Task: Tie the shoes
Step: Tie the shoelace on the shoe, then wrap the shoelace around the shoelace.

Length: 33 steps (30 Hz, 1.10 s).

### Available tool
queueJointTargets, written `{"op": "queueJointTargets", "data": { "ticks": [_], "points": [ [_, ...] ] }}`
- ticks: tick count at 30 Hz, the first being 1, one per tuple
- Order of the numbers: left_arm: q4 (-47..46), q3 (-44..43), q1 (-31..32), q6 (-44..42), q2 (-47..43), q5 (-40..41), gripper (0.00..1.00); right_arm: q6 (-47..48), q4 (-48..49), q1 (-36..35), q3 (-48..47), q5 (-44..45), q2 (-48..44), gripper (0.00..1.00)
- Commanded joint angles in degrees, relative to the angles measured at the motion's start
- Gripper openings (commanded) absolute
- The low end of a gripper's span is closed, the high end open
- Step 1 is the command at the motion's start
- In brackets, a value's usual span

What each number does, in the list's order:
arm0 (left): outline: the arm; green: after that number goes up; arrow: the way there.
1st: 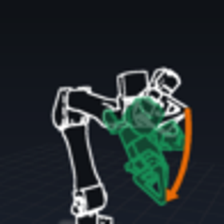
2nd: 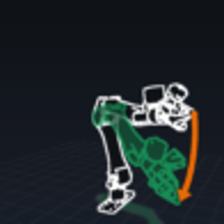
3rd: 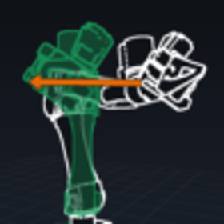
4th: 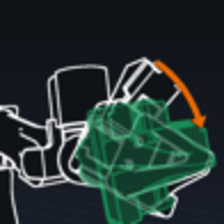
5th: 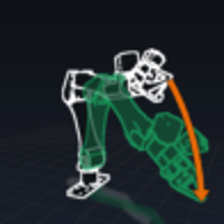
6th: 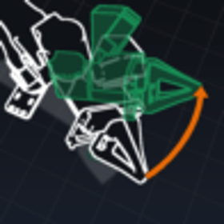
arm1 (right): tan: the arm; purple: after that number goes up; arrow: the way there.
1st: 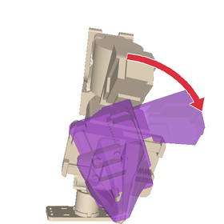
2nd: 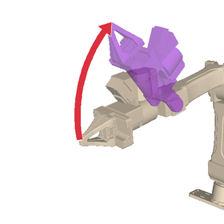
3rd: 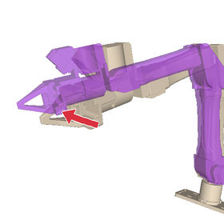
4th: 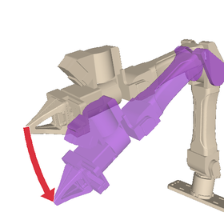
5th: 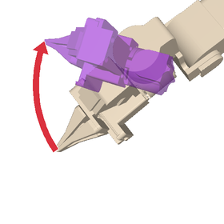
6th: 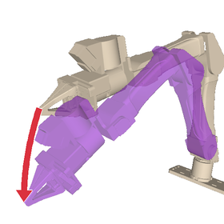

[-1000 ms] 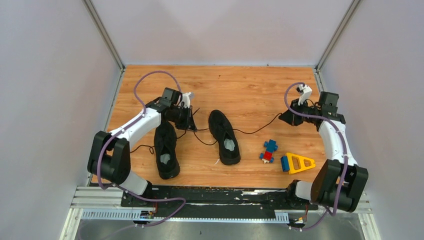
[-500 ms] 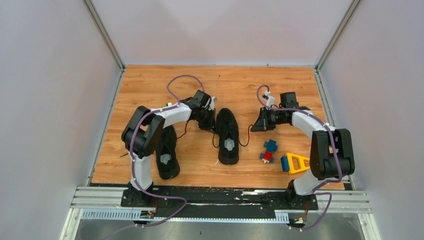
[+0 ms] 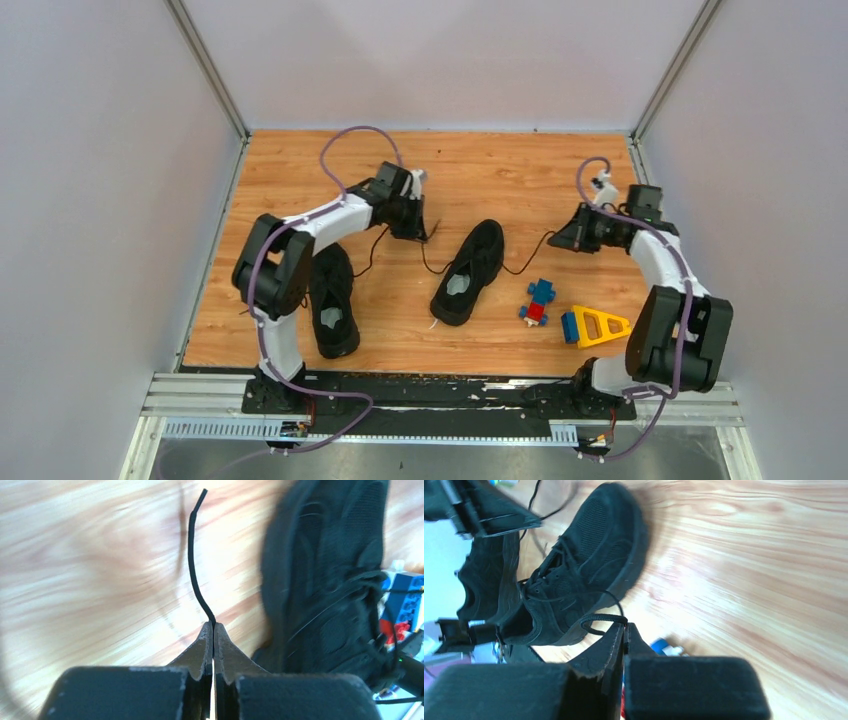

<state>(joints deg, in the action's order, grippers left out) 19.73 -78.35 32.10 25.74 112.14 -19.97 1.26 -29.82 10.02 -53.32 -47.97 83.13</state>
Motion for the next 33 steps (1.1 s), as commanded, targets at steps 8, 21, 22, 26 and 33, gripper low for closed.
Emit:
{"op": "queueJointTargets", "data": {
  "ticks": [8,21,22,26,33],
  "points": [
    [6.65,11.34,-15.80,-13.45,-24.16,13.94,0.00,0.78,-5.68,24.69,-1.13,2.32,-12.15,0.00],
    [7.10,23.90,-25.02,-5.40,-38.26,12.61,0.00,-12.15,-2.50,34.67,-3.01,7.15,-6.47,0.00],
    [7.09,24.23,-25.04,-5.42,-39.07,12.90,0.00,-12.43,-2.22,35.13,-2.83,7.64,-6.08,0.00],
    [7.20,25.51,-25.08,-5.79,-40.94,15.26,0.00,-13.23,-1.39,36.96,-2.12,9.69,-4.77,0.00],
    [2.07,24.83,-23.86,-5.79,-38.21,4.80,0.00,-8.62,-0.26,32.21,-1.38,2.54,-5.68,0.00]
  ]
}}
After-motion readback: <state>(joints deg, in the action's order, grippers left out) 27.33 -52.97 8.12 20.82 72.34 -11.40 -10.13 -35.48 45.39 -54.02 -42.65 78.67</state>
